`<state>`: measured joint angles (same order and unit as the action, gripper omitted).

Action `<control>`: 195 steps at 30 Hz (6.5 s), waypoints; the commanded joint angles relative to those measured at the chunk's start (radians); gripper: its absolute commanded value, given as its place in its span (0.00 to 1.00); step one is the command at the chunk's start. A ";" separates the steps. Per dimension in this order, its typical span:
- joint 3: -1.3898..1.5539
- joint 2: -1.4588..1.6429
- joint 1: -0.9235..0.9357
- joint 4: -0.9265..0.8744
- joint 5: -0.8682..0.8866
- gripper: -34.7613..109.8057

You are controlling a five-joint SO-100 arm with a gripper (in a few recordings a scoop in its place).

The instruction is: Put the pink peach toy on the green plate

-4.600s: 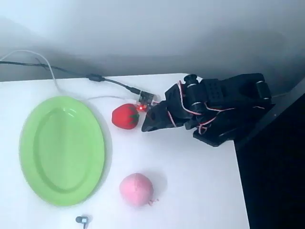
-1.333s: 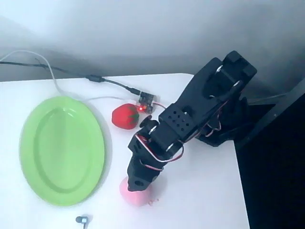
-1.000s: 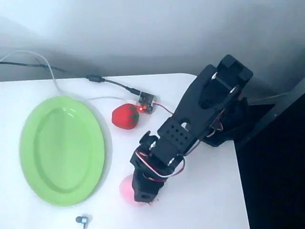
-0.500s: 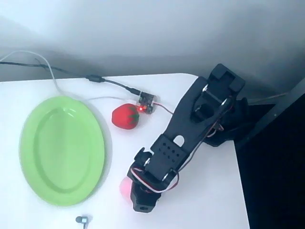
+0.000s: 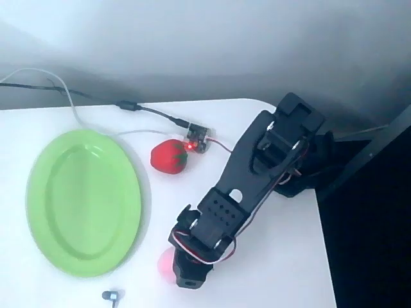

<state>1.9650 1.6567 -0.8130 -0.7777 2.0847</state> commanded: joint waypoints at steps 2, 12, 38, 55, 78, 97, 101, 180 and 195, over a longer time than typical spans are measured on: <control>-0.011 0.017 -0.008 -0.008 -0.002 0.24; 0.048 0.176 0.015 -0.037 -0.005 0.24; -0.267 0.083 0.565 -0.089 -0.549 0.24; -0.367 -0.219 0.606 0.052 -0.568 0.24; -0.428 -0.239 0.600 0.057 -0.515 0.62; -0.400 0.141 0.601 0.052 -0.555 0.62; -0.279 0.322 0.601 0.052 -0.555 0.62; 1.220 1.753 0.657 -0.474 -0.325 0.24; 1.310 1.755 0.638 -0.463 -0.304 0.24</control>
<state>3.2229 3.3978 -0.1503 -1.2241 1.7733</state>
